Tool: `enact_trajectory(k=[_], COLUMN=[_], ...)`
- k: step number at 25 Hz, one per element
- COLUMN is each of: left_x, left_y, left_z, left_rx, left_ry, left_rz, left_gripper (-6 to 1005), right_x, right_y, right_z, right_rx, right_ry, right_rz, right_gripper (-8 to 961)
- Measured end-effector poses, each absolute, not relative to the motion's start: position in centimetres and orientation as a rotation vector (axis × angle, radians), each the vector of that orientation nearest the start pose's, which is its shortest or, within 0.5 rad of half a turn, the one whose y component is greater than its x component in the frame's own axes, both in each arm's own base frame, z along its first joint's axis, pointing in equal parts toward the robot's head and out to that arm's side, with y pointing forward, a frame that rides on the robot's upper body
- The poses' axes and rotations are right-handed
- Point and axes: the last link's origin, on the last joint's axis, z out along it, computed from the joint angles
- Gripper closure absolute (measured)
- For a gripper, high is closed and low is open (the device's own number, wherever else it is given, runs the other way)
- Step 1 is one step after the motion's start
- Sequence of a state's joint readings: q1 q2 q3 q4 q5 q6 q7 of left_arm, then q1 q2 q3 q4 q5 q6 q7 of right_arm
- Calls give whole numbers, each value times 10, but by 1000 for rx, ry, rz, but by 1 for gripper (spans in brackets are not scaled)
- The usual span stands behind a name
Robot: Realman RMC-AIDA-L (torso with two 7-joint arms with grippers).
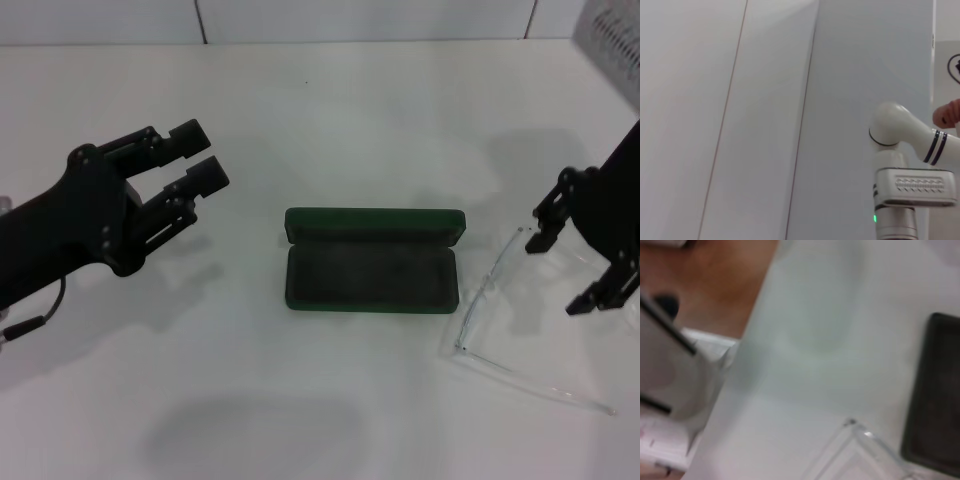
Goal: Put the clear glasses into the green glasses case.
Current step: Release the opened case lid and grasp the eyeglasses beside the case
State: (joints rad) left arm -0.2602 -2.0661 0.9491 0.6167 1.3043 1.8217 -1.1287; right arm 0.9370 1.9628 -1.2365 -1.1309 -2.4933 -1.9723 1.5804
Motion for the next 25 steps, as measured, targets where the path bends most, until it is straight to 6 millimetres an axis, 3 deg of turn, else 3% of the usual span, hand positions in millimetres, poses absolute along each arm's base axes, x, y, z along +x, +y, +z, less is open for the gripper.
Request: enact_trajectory(k=[4, 13, 18, 25], left_x=[-261, -265, -267, -267], left_y=[258, 253, 251, 252], left_z=[28, 14, 9, 6], left_rx=[-2392, -2382, -2382, -2383], left_ry=[-330, -357, -373, -388], left_rz=[-1370, -1350, -1343, -1340], left_gripper=[590, 590, 590, 590], right_x=[121, 114, 115, 117], right_y=[361, 361, 366, 368], right_z=[28, 9, -12, -27], right_rx=[-3207, -3132, -3040, -2982], right_ry=[-597, -918, -1108, -1241], right_rz=[-895, -965, -1019, -1050], right_gripper=[249, 248, 261, 306])
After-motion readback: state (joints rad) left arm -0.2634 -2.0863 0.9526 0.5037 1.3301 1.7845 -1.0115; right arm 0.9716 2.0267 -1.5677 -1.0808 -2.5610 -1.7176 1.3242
